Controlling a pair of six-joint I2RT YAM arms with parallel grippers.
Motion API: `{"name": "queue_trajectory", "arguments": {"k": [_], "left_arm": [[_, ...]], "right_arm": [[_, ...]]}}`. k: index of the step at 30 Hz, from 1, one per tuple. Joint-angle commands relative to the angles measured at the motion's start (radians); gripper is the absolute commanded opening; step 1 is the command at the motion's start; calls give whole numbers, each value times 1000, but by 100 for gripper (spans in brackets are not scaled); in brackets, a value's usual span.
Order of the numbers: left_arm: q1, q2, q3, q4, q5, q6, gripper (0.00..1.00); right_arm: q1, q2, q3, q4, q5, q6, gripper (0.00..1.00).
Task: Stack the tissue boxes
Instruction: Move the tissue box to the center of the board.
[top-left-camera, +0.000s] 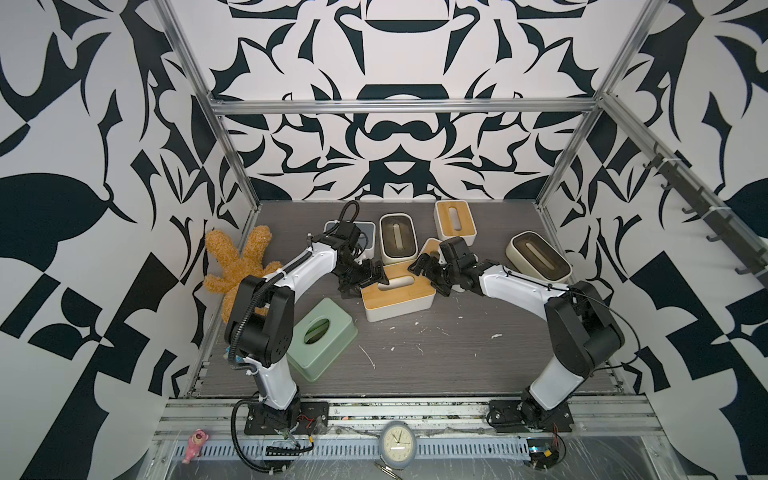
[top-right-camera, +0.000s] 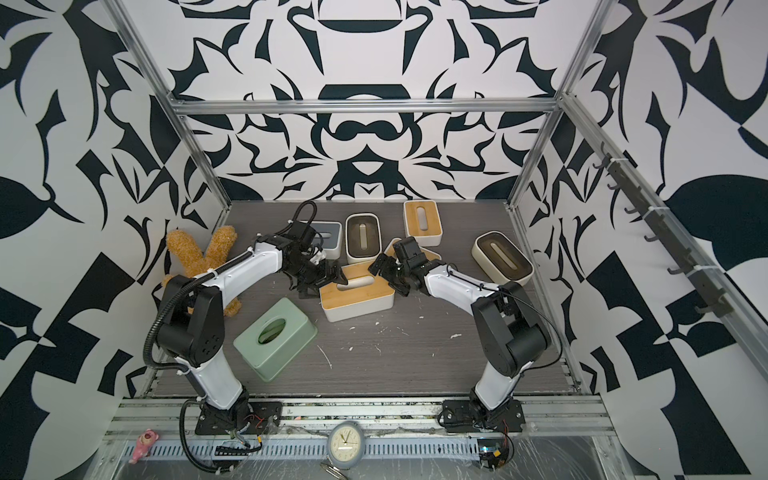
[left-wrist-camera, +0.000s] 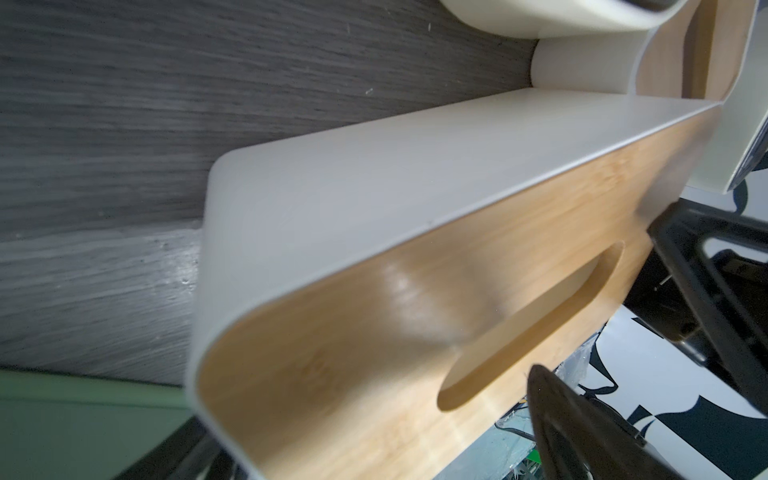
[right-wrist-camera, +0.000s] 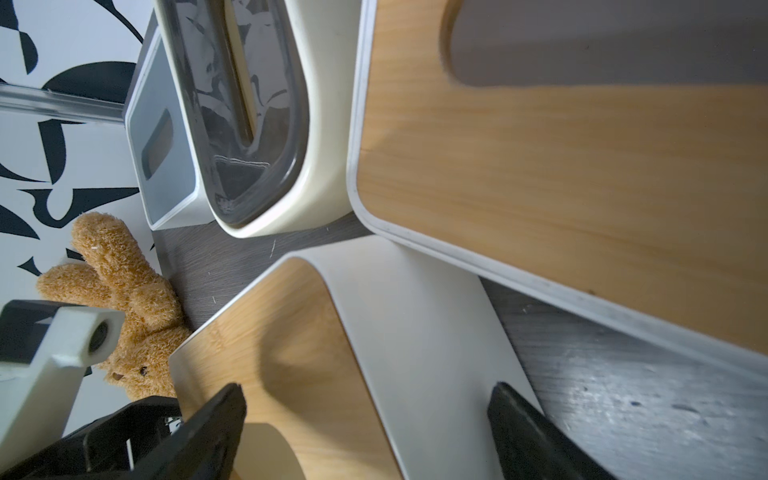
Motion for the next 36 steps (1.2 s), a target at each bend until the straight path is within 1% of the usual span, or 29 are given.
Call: {"name": "queue_trajectory", "arguments": {"k": [1, 3, 7, 11, 16, 21, 27, 32, 36], "left_arm": [[-28, 40, 70, 47, 96, 36, 99], [-39, 59, 96, 47, 99, 38, 99], [-60, 103, 145, 48, 118, 39, 99], [-98, 136, 188, 57, 129, 33, 99], [-132, 170, 213, 65, 134, 18, 99], [-132, 147, 190, 70, 130, 11, 99], [-157, 103, 124, 74, 133, -4, 99], [-180, 56, 54, 105, 120, -42, 99], [-180, 45, 59, 92, 78, -49, 99]], "right_arm": [[31, -37, 45, 68, -85, -12, 94], [25, -53, 35, 55, -69, -20, 94], [-6, -82, 0, 49, -78, -22, 94], [-33, -124, -39, 27, -69, -38, 94], [-63, -152, -68, 16, -76, -51, 94], [-48, -168, -82, -8, -82, -76, 94], [-28, -225, -152, 1, -75, -45, 94], [-14, -277, -193, -9, -43, -37, 94], [-14, -284, -190, -35, -7, -53, 94]]}}
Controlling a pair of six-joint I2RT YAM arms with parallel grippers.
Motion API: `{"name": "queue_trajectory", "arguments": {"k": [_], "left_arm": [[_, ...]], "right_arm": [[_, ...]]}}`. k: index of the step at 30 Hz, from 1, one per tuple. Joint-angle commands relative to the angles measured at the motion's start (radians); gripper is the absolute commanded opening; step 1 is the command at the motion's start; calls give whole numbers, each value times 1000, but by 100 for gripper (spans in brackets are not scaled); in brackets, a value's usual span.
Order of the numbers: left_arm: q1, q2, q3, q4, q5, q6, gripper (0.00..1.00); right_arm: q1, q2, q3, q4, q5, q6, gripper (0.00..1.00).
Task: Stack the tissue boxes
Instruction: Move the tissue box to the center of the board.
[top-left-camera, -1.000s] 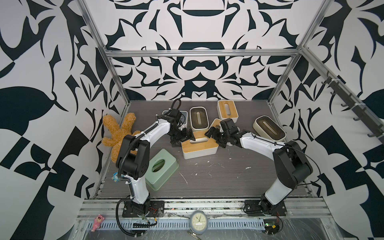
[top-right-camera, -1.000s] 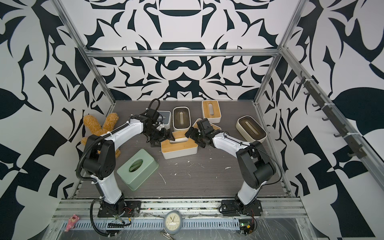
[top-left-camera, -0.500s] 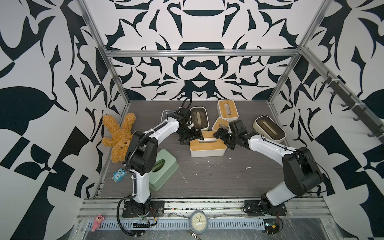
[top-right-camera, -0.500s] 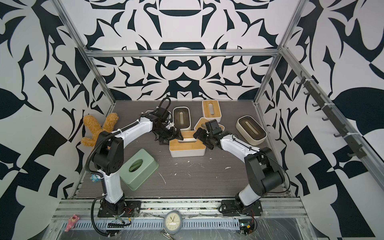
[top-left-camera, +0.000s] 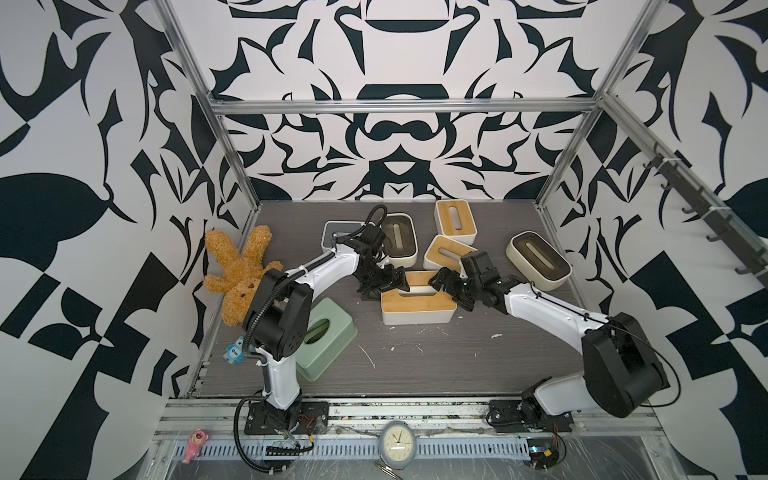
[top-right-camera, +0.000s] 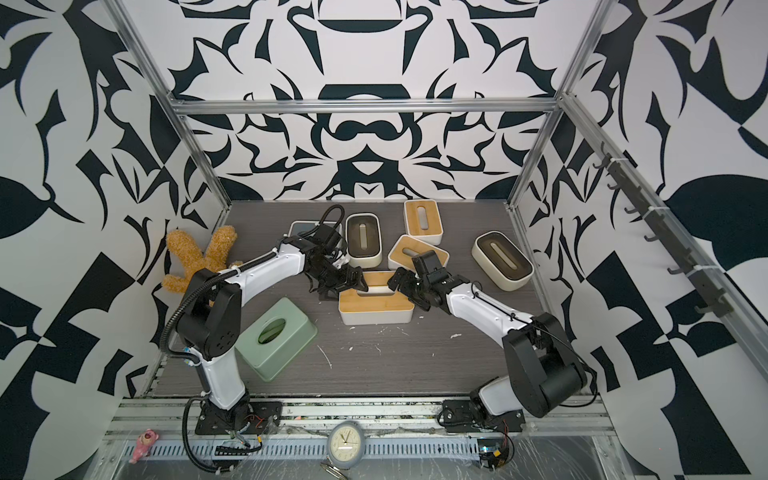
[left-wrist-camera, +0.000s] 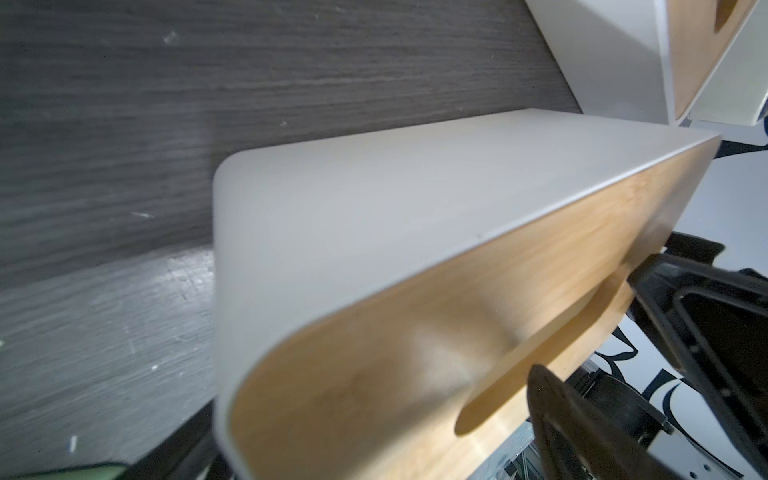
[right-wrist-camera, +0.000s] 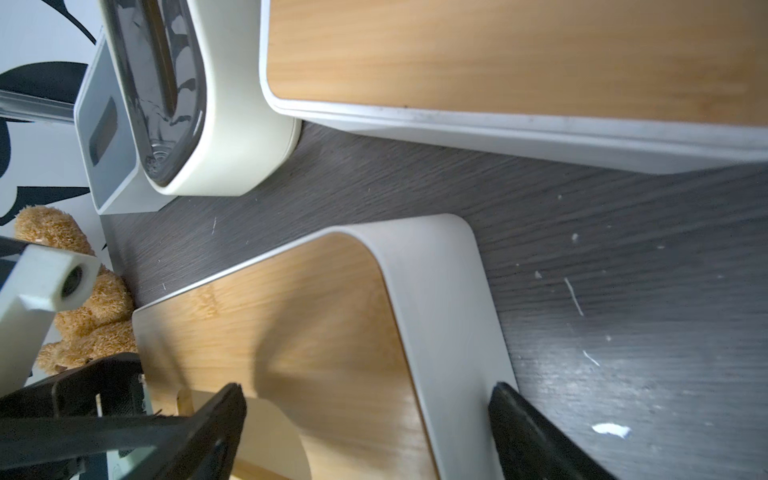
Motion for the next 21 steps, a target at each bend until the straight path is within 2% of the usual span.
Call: {"name": "queue_trajectory", "arguments": {"k": [1, 9, 15, 18, 21], "left_arm": [[-29, -32, 12, 42, 47, -21, 99], [-29, -43, 114, -94, -137, 39, 99], [-29, -99, 157, -180, -224, 80, 99], [-29, -177, 155, -233, -302, 99, 99], [-29, -313, 95, -278, -405, 108, 99]], "right_arm": [[35, -30, 28, 57, -55, 10, 94], [10, -43, 76, -43, 44, -18, 97], [-35, -63, 105, -69, 53, -55, 97], [-47, -76, 147, -103, 66, -98, 98], [-54, -102, 179, -119, 68, -145, 99]]}}
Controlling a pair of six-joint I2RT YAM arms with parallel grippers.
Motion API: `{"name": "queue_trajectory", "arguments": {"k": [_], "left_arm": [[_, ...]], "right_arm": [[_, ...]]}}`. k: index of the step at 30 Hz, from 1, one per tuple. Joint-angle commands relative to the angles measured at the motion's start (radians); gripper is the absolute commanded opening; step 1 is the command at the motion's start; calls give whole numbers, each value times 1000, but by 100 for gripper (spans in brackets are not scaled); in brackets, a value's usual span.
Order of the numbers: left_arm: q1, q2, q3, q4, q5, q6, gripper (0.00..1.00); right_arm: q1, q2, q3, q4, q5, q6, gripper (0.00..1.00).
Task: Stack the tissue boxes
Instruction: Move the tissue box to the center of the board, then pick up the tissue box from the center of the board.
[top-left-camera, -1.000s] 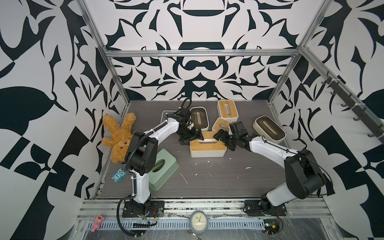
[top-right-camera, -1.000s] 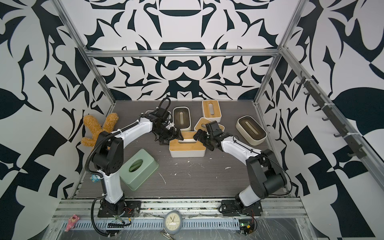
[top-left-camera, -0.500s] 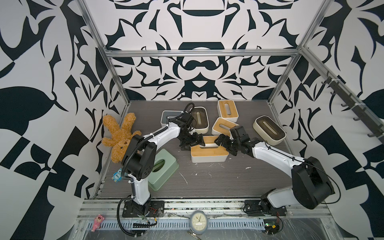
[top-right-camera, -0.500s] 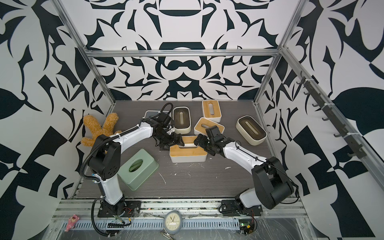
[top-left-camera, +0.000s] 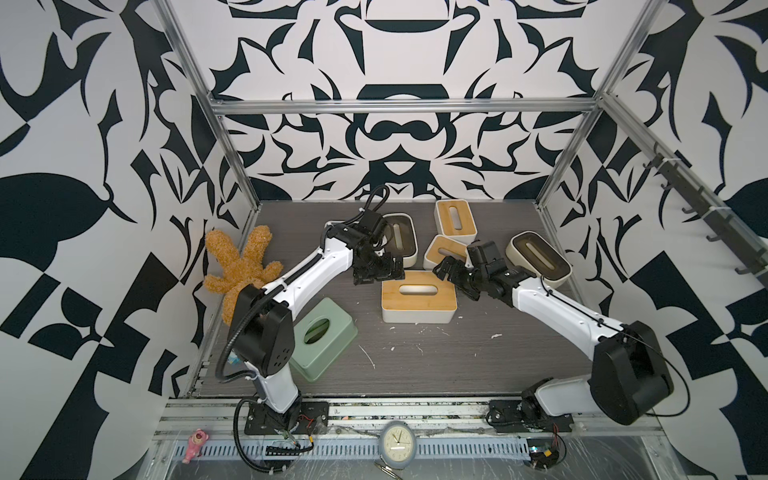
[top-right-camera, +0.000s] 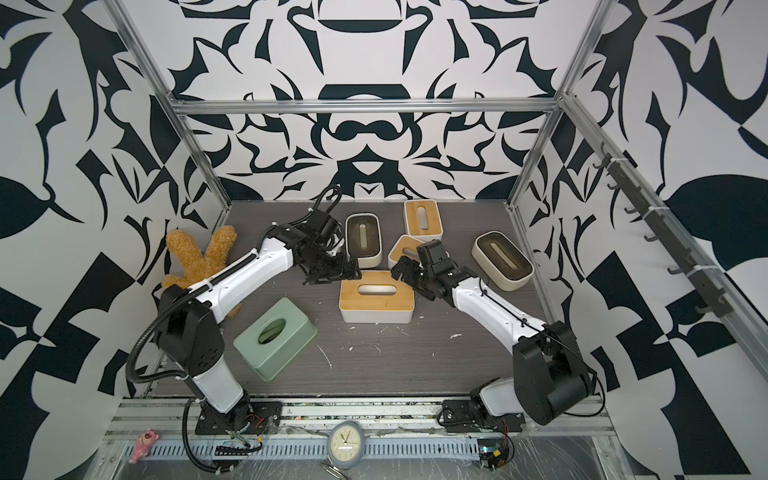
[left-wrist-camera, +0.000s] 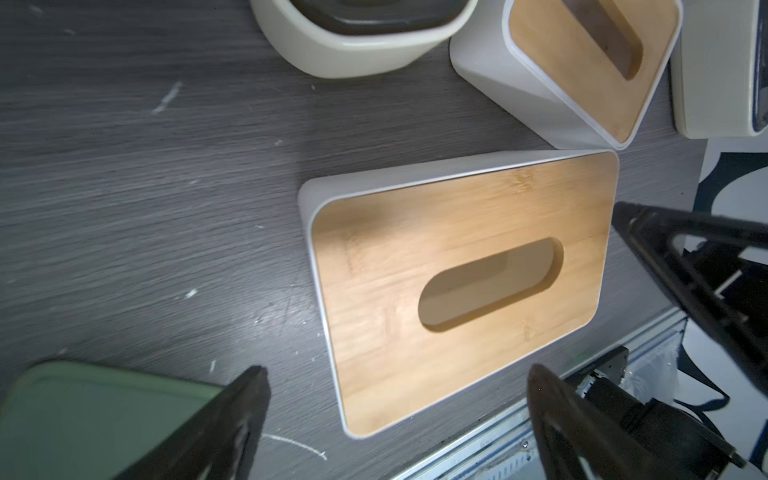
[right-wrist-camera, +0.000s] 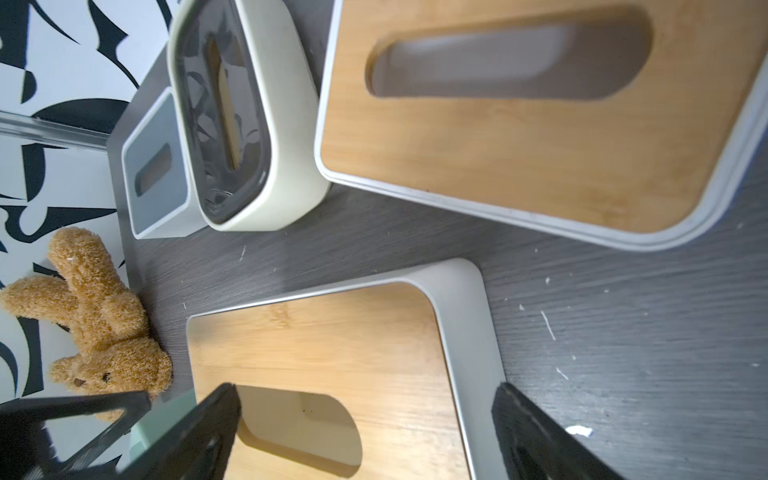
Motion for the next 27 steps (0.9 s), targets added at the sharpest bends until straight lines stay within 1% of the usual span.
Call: {"name": "queue_trajectory", "arguments": {"k": [1, 3, 7, 10, 12, 14, 15, 19, 24, 27], "left_arm": [[-1, -189, -66, -123, -153, 27, 99], [1, -293, -147, -139, -196, 23, 99], [8, -461, -276, -236, -233, -19, 99], [9, -536, -350, -299, -231, -43, 99], [10, -572, -392, -309, -218, -46, 99], [12, -577, -418, -311, -206, -34, 99], [15, -570, -429, -319, -221, -32, 99], [42, -528, -471, -299, -220, -23, 100], [45, -462, -491, -239, -164, -21, 92], [46, -423, -507, -214, -156, -32, 89]], "right_arm": [[-7, -60, 69, -19, 24, -85, 99], [-7, -78, 76, -18, 24, -110, 99], [-7, -104, 66, 7, -8, -133, 100], [-8, -127, 47, 38, -54, -146, 99], [-8, -142, 30, 60, -89, -147, 100], [-8, -157, 19, 72, -116, -152, 100], [-7, -166, 13, 76, -125, -155, 100], [-8, -206, -14, 78, -134, -157, 99], [-7, -242, -40, 64, -127, -155, 99], [-7, -253, -49, 59, -125, -155, 100]]}}
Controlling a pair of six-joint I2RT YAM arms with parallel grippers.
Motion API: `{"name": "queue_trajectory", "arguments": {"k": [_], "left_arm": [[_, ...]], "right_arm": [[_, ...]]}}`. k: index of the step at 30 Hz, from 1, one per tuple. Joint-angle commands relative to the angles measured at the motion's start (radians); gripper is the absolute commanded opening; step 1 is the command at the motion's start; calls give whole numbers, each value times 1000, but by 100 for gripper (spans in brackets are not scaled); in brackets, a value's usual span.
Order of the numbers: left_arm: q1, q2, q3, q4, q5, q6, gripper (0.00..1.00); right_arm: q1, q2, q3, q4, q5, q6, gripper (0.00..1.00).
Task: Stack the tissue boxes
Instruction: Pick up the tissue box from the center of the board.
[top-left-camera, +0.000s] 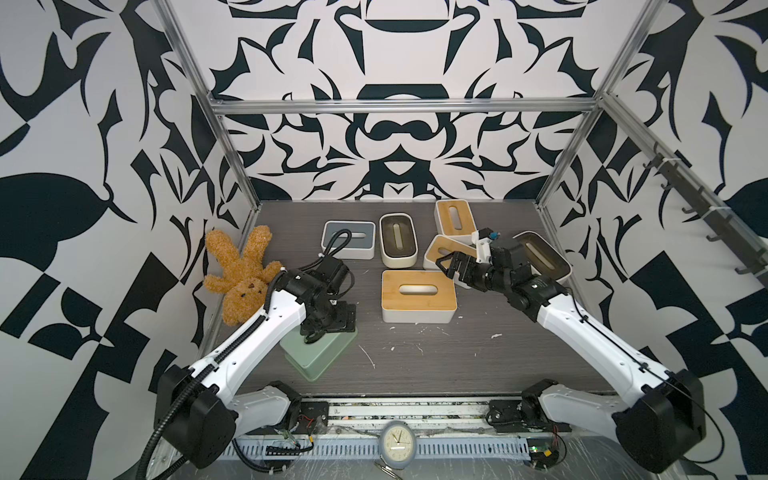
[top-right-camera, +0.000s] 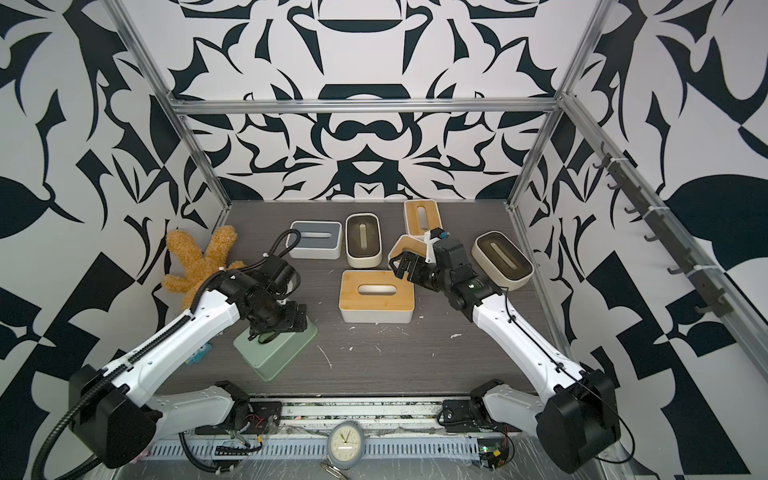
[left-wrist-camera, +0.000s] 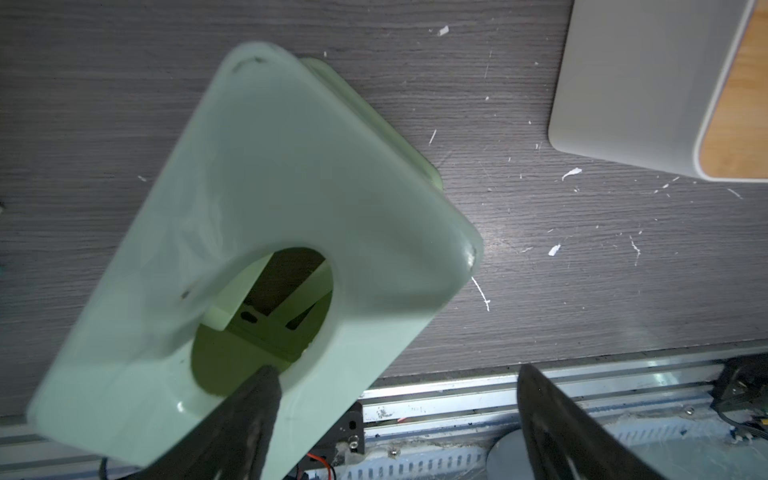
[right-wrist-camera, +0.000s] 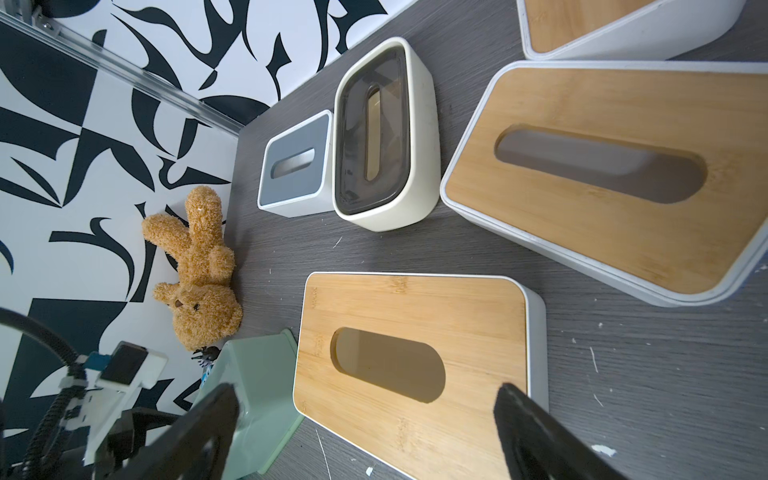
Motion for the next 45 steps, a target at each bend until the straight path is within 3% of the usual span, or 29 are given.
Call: {"name": "queue_trajectory", "arguments": {"k": [1, 8, 22, 34, 37, 41, 45], "left_arm": [[5, 33, -16, 8, 18, -14, 89], [4, 145, -9, 48, -21, -33, 86], [5, 190, -15, 106, -117, -88, 61], [6, 272, 62, 160, -196, -102, 52], [27, 276, 99, 162, -184, -83, 51], [109, 247, 153, 170, -77, -35, 47], [149, 219, 246, 144, -13, 75, 46]], "right_arm": [[-1, -23, -5, 20, -7, -16, 100], [0, -15, -4, 18, -14, -17, 100], [0, 1, 2, 12, -12, -18, 100], [0, -24, 33, -43, 35, -58, 99], [-3, -25, 42, -51, 41, -65, 99], [-35, -16, 66, -78, 34, -73, 99], [-89, -3, 85, -93, -9, -68, 99]]}}
